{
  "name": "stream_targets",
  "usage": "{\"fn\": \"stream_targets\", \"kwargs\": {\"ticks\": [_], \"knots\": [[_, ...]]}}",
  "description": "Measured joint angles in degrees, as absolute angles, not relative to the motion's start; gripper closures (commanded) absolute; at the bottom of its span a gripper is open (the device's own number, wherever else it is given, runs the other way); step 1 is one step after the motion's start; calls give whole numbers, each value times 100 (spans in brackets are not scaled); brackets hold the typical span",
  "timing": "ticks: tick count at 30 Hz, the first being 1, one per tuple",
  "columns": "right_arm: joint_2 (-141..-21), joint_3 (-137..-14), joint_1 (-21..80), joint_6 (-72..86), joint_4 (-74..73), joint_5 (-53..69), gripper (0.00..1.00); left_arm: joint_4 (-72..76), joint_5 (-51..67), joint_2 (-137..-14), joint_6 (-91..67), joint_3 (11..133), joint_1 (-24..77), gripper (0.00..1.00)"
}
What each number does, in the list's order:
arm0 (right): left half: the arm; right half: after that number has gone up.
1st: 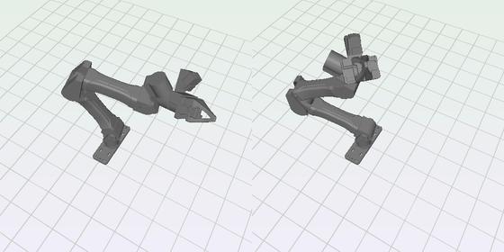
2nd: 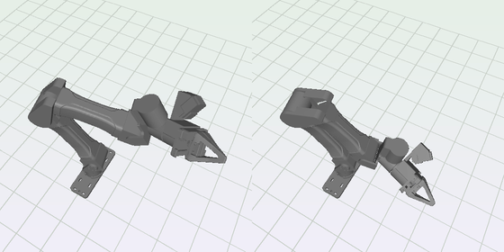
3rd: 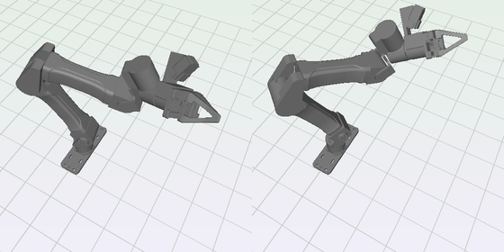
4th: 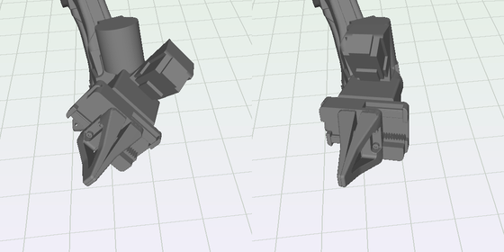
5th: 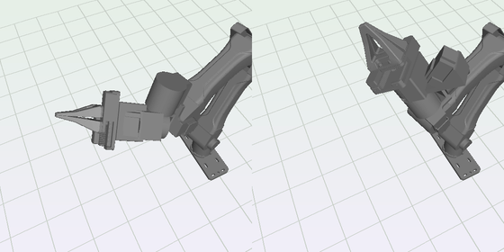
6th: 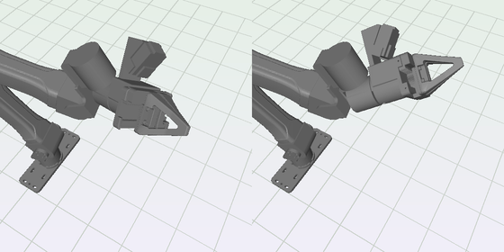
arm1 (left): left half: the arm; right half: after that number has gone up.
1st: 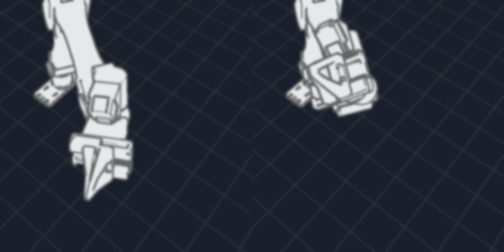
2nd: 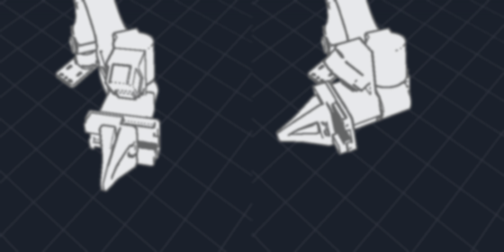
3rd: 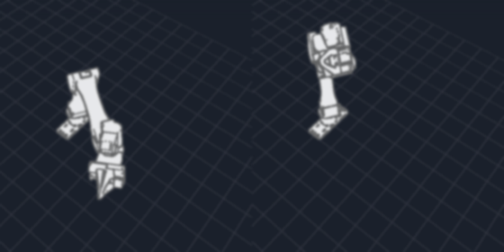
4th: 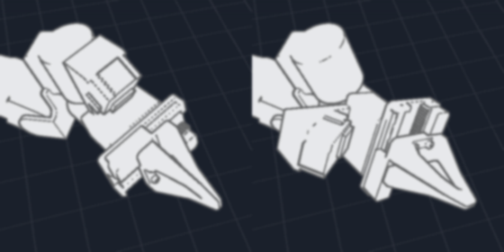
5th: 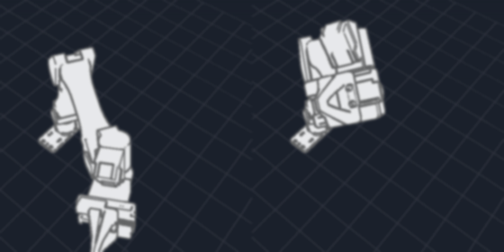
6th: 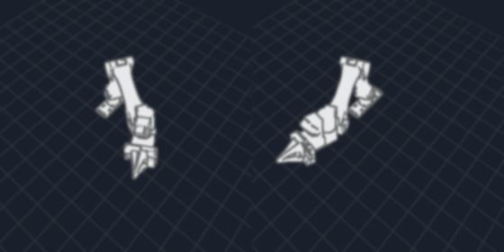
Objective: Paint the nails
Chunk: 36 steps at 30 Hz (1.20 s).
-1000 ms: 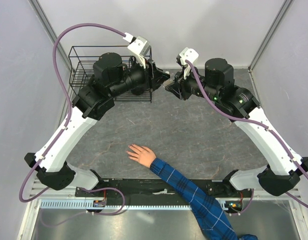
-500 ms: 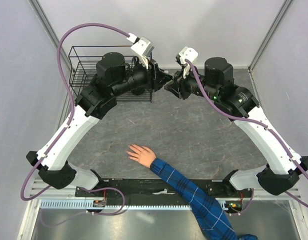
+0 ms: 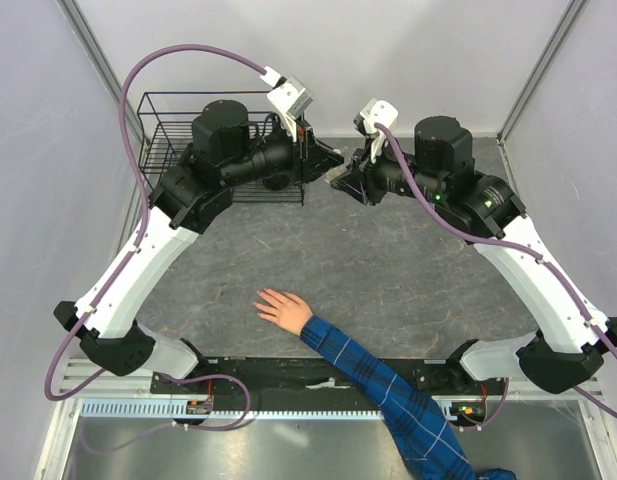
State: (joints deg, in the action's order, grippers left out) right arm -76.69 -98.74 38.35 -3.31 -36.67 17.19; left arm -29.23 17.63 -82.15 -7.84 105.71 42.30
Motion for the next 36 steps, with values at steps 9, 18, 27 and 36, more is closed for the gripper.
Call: {"fn": "stream_targets", "kwargs": {"ticks": [9,18,27,36], "knots": [[-7437,-9821,3774,-3,-3833,3876,100,-1988,5848,-7977,-1332,9950,3251,98],[-7332,-9415,3839,1013,-3044,5332,100,134,7369,-7752,-3301,9135,3052,59],[-7299,-9526,3802,696,-2895,4810,100,-1680,6600,-7684,-2436,9660,2790,36],[-7546,-10044,3802,14,-3771,3242,100,-2746,4316,-7019,-1608,9703,2902,39]]}}
